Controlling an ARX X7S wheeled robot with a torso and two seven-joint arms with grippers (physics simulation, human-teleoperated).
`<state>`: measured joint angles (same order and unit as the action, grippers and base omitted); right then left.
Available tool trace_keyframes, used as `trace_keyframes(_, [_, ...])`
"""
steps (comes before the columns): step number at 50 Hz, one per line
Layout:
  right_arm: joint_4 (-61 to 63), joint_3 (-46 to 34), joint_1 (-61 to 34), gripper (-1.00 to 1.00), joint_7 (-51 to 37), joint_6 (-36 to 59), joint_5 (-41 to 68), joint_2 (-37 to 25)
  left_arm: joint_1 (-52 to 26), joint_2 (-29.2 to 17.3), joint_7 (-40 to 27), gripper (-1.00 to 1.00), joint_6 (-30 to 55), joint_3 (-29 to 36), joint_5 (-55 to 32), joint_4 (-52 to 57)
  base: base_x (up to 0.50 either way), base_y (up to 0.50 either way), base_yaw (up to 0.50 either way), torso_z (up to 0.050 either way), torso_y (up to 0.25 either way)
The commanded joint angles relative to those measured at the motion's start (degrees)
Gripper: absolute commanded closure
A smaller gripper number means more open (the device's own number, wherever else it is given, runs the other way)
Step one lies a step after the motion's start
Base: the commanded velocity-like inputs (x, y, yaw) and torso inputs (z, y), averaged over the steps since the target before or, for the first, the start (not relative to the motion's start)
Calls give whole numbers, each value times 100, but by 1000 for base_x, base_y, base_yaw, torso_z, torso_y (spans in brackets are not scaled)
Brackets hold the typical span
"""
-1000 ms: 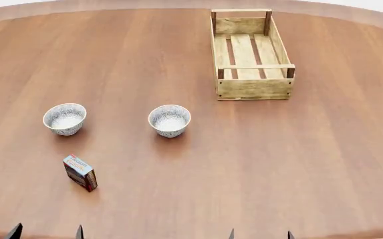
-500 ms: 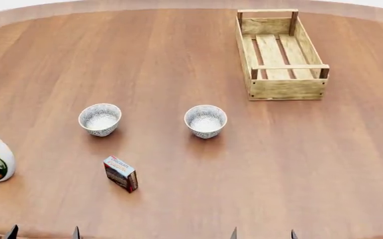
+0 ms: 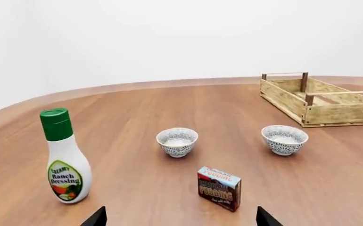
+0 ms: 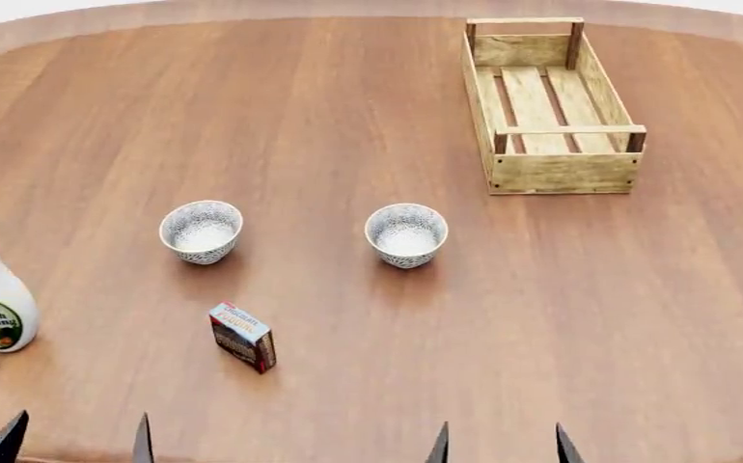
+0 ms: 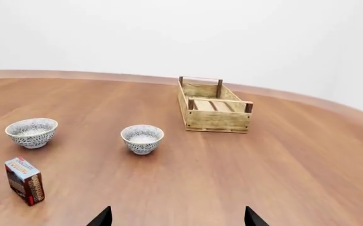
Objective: Stack the right bowl on the left bowl and place them in the tray.
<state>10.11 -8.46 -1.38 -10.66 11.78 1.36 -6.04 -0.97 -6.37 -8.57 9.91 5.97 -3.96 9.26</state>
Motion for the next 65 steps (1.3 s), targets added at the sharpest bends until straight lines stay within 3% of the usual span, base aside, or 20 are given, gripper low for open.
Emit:
trace_keyframes(1, [2180,184,-639,-100,323,2964,434,-36,-815,-116,31,-100,2505,-124,-162,1848,0,0,0,0,0])
trace_keyframes(13, [3469,322,-2267,-100,192,5385,711,-78,-2470,-265,-52,-100,5014,-103,-385,3553,0,0,0,0,0])
trace_keyframes(20, [3830,407,-3137,-100,146,6312,849,3,-3155,-369,-71,-100,5733,33,-408,3872,0,0,0,0,0])
trace_keyframes(30, [3869,549,-3303,-100,208,6383,1007,78,-3063,-378,-75,-100,5520,35,-444,3800,58,0,0,0,0])
trace_keyframes(65, [3783,408,-3121,-100,151,6011,1216,-57,-3002,-445,-131,-100,5311,38,-565,3684,500,0,0,0,0])
